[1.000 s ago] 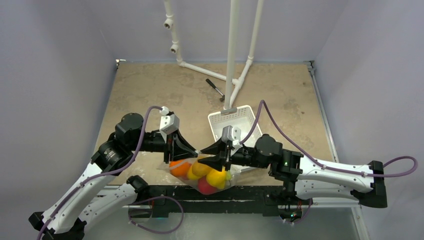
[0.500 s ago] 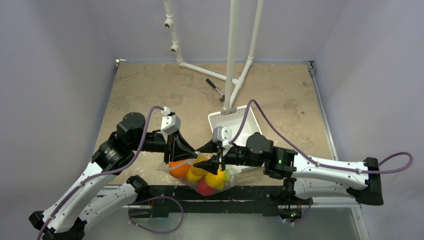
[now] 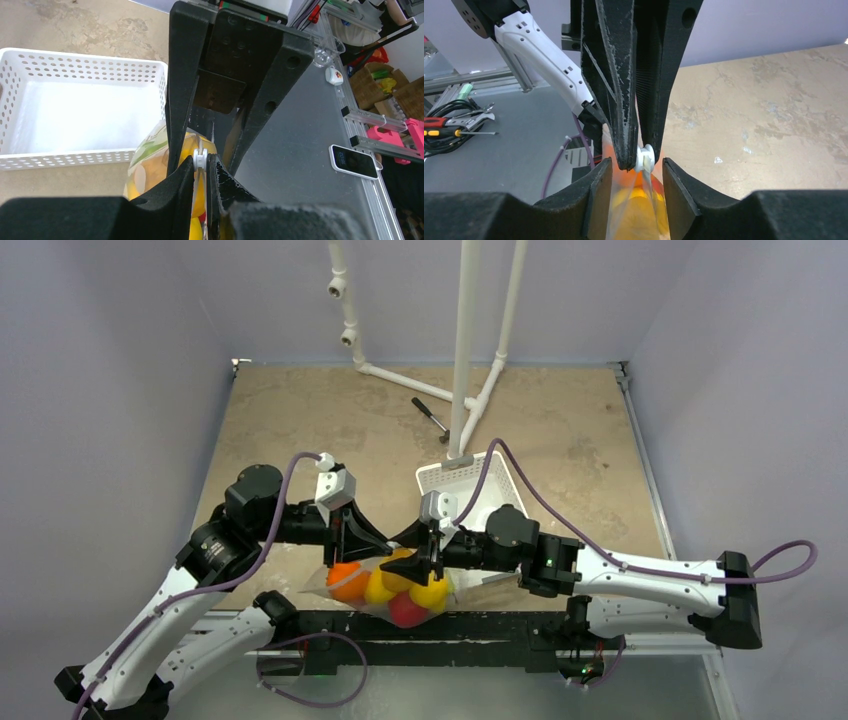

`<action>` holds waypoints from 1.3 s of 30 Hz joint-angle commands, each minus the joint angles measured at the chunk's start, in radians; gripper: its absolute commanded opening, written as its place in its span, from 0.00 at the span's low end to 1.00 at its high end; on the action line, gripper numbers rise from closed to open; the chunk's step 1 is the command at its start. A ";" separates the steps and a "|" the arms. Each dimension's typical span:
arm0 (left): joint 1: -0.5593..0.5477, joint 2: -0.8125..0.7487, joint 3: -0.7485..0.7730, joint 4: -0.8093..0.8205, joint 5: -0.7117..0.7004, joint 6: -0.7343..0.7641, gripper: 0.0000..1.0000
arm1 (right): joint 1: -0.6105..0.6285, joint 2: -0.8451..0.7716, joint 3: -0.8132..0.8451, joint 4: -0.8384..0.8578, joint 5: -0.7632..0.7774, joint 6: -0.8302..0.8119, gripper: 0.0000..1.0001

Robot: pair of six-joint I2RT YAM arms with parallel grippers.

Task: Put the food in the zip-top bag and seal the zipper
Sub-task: Adjust the zipper food storage bag at the center of the board.

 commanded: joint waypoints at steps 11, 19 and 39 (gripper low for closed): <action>0.000 -0.037 0.089 -0.031 -0.027 0.044 0.00 | -0.029 0.057 -0.044 0.183 -0.104 0.016 0.40; -0.001 -0.050 0.119 -0.063 -0.064 0.054 0.00 | -0.030 0.051 -0.007 0.159 -0.050 0.037 0.47; 0.000 -0.063 0.090 -0.081 -0.179 0.078 0.00 | -0.031 -0.256 -0.055 -0.171 0.439 0.448 0.64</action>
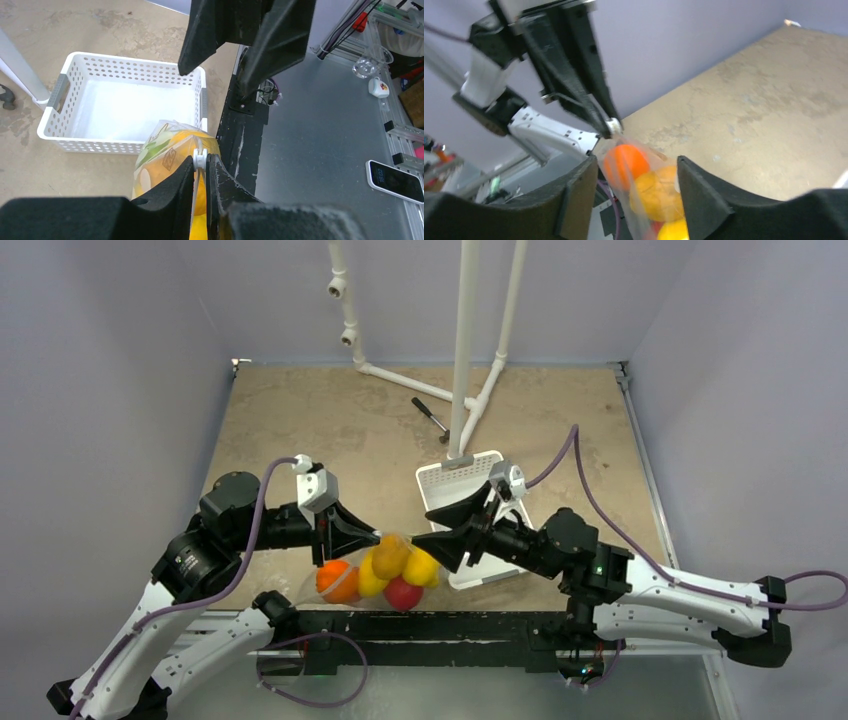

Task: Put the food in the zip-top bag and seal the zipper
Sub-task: Adjust the zipper food storage bag at the center of the board, then move the bin to the center of the board.

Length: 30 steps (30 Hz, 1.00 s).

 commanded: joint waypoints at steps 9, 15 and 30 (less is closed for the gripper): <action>0.000 -0.023 0.023 0.024 -0.015 0.028 0.00 | -0.094 0.119 0.096 -0.385 0.367 0.372 0.67; -0.001 -0.030 0.023 0.027 0.001 0.025 0.00 | -0.203 0.249 0.088 -0.364 0.273 0.325 0.66; 0.000 -0.044 0.038 0.007 0.026 0.016 0.00 | -0.274 0.528 0.118 -0.321 0.221 0.268 0.60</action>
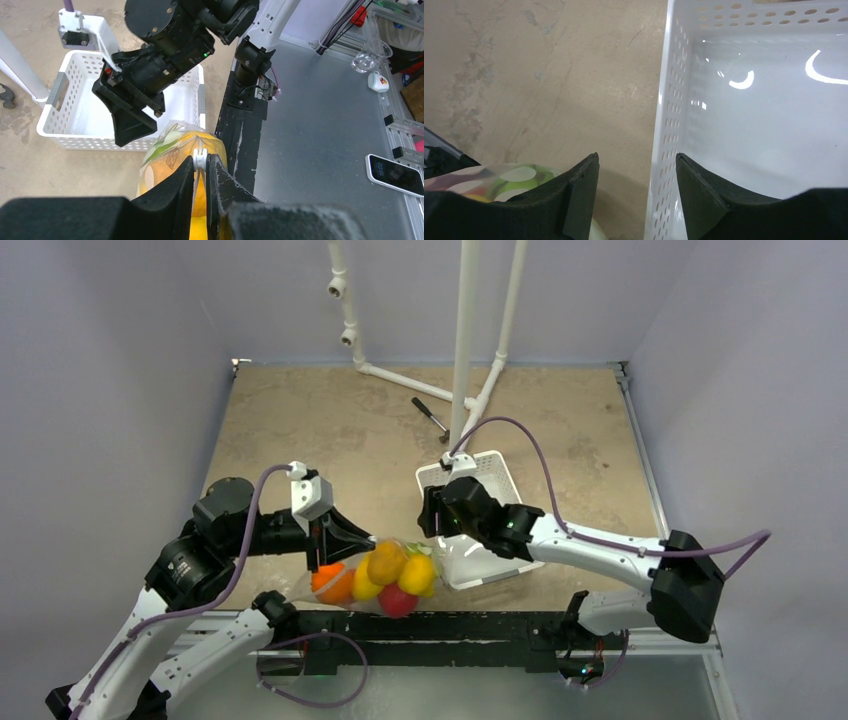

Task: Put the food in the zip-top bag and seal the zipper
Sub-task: Move the bin to the center of the board.

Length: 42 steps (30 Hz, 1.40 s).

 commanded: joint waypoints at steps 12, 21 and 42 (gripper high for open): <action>0.000 -0.015 0.041 0.040 0.031 0.000 0.00 | -0.018 0.156 0.097 0.006 0.064 -0.004 0.45; 0.000 -0.016 0.031 0.044 0.034 -0.001 0.00 | -0.044 0.173 0.091 -0.013 0.090 -0.002 0.17; 0.000 -0.030 0.024 0.051 0.036 -0.004 0.00 | -0.271 0.068 0.088 -0.029 0.160 -0.022 0.00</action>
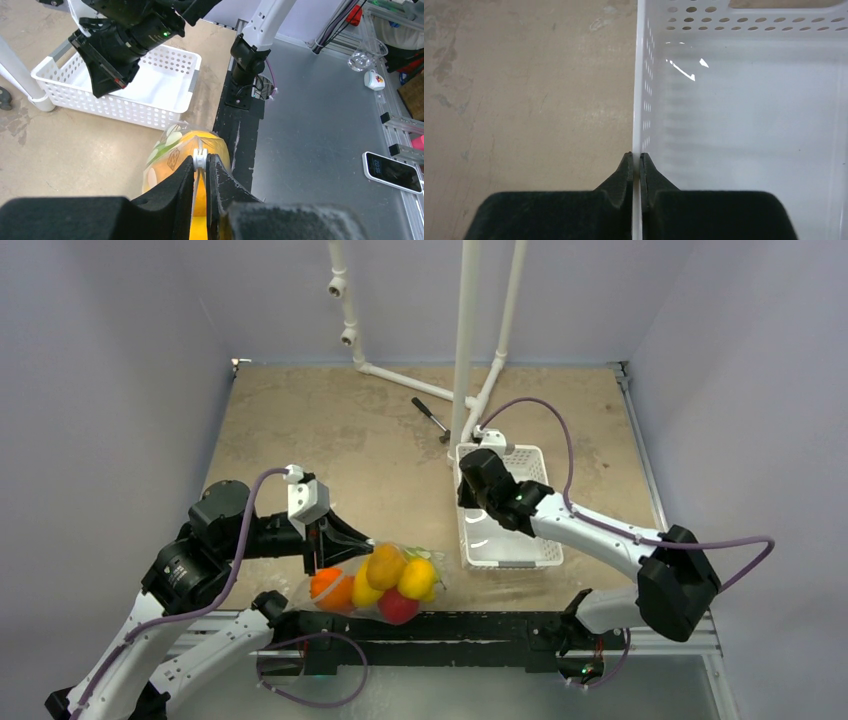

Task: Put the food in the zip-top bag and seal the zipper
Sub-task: Move the bin to the center of the board.

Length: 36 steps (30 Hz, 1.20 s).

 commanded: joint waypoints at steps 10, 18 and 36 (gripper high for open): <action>0.000 0.005 0.014 0.086 0.022 -0.011 0.00 | -0.236 0.050 0.077 0.113 0.054 -0.128 0.00; 0.000 0.052 -0.009 0.133 0.031 -0.019 0.00 | -0.283 0.124 0.106 0.168 -0.004 -0.177 0.10; 0.000 0.177 -0.065 0.216 0.029 -0.042 0.00 | -0.286 -0.244 0.053 0.280 -0.354 -0.303 0.48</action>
